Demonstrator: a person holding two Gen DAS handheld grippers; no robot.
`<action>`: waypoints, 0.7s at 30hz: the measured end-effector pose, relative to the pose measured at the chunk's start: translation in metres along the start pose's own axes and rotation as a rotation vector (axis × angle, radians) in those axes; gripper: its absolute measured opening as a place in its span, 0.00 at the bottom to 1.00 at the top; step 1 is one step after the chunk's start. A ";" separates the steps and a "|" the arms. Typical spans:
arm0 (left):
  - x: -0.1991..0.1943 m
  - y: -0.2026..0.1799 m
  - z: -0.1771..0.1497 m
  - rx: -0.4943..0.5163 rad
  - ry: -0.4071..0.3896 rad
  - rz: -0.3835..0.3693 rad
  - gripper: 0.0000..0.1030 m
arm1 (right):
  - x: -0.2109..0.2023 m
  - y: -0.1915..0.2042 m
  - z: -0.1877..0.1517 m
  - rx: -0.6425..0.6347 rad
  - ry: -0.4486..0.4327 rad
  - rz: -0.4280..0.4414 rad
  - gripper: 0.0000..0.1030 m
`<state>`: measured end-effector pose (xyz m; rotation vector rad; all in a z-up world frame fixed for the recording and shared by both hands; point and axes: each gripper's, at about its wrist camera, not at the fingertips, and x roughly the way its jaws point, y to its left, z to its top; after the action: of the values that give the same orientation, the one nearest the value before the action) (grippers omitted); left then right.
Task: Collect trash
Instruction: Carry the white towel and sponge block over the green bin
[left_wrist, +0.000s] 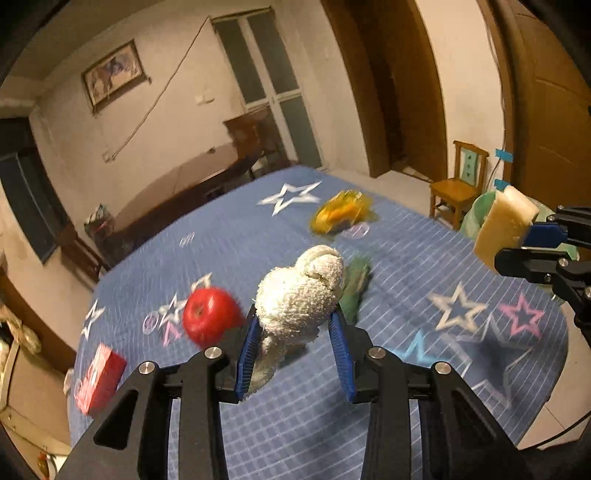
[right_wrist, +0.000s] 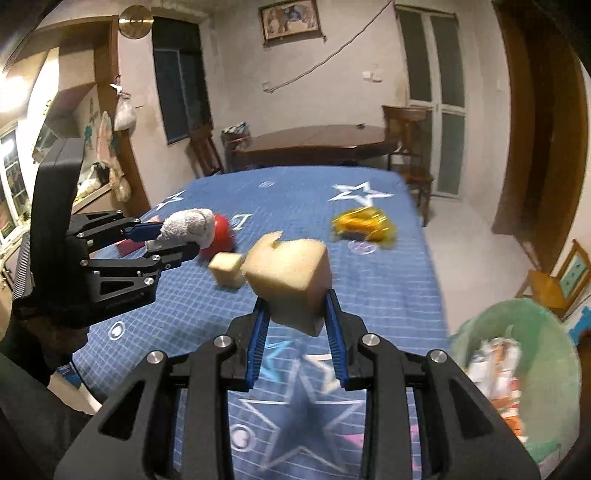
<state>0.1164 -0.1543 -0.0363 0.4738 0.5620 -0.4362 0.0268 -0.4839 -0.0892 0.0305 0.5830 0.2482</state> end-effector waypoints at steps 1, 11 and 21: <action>-0.001 -0.004 0.005 0.006 -0.008 -0.003 0.37 | -0.005 -0.007 0.002 0.002 -0.004 -0.019 0.28; 0.004 -0.078 0.066 0.113 -0.075 -0.078 0.37 | -0.043 -0.059 0.008 0.036 -0.019 -0.175 0.28; 0.025 -0.153 0.111 0.206 -0.097 -0.148 0.37 | -0.071 -0.119 0.003 0.102 -0.020 -0.309 0.28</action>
<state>0.1022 -0.3430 -0.0146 0.6068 0.4614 -0.6595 -0.0022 -0.6163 -0.0599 0.0410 0.5720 -0.0824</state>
